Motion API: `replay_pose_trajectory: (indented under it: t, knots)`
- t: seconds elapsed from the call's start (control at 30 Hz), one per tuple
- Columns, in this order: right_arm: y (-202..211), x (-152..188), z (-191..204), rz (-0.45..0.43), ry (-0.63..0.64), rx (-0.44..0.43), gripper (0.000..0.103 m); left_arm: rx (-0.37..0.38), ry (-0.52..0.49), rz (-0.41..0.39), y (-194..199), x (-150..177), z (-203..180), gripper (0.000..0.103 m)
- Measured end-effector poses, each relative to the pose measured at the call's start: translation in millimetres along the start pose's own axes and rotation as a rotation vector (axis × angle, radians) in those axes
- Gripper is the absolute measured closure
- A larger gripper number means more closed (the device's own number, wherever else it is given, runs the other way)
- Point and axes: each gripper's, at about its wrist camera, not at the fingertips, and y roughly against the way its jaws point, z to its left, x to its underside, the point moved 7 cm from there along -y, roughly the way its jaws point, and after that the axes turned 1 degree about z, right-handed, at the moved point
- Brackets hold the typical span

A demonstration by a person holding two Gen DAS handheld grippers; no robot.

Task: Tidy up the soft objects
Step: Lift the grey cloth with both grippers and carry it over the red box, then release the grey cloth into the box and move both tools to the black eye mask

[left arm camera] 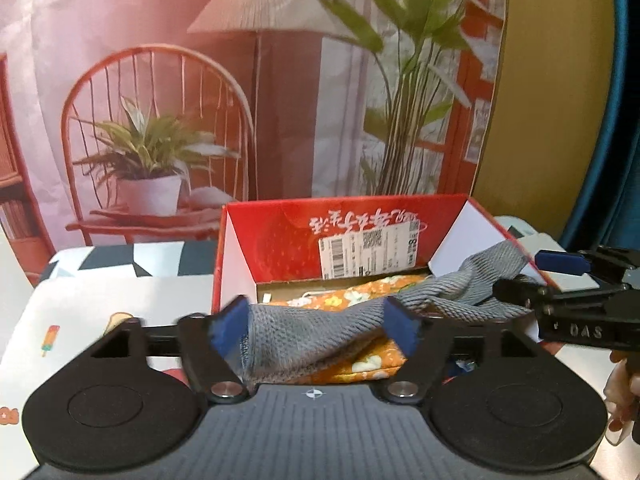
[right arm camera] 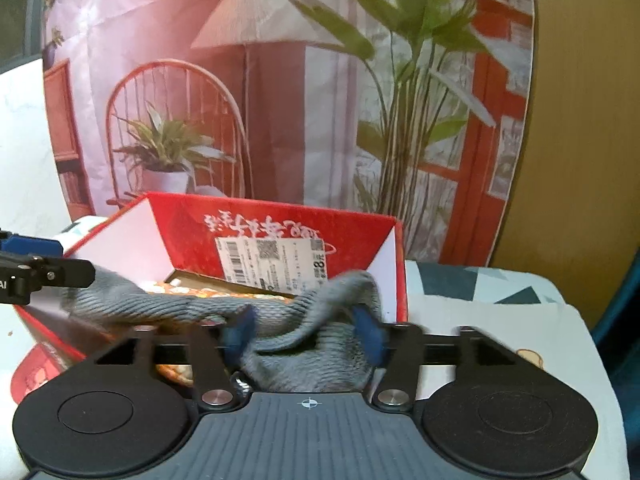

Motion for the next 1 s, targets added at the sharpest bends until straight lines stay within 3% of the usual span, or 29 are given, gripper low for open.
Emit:
replay_pose_trajectory:
  t: [0.03, 0.1, 0.13, 0.2, 0.4, 0.67, 1.0]
  knots:
    - [5.1, -0.3, 1.3, -0.012, 0.006, -0.004, 0.033, -0.001, 0.002, -0.011, 4.9, -0.7, -0.7, 0.008]
    - [16.0, -1.0, 5.0, -0.032, 0.013, -0.010, 0.025, 0.003, 0.008, -0.027, 14.7, -1.0, -1.7, 0.002]
    - [21.6, -1.0, 6.4, -0.039, 0.007, -0.014, 0.013, 0.007, 0.012, -0.029, 19.1, -0.4, -1.9, 0.000]
    - [32.8, -0.2, 8.7, -0.062, -0.010, -0.026, 0.002, 0.015, 0.021, -0.034, 28.7, 2.4, -0.3, 0.000]
    - [61.8, 14.7, 19.1, -0.089, -0.040, -0.103, 0.000, 0.037, 0.065, -0.040, 56.7, 30.8, 8.5, 0.000]
    - [82.9, 58.5, 29.2, -0.114, -0.078, -0.147, 0.000, 0.046, 0.084, 0.001, 58.0, 81.8, 22.9, 0.000]
    - [56.0, 115.4, 40.4, -0.010, -0.092, -0.143, 0.000, -0.007, 0.114, 0.049, 30.6, 121.6, 43.2, 0.000]
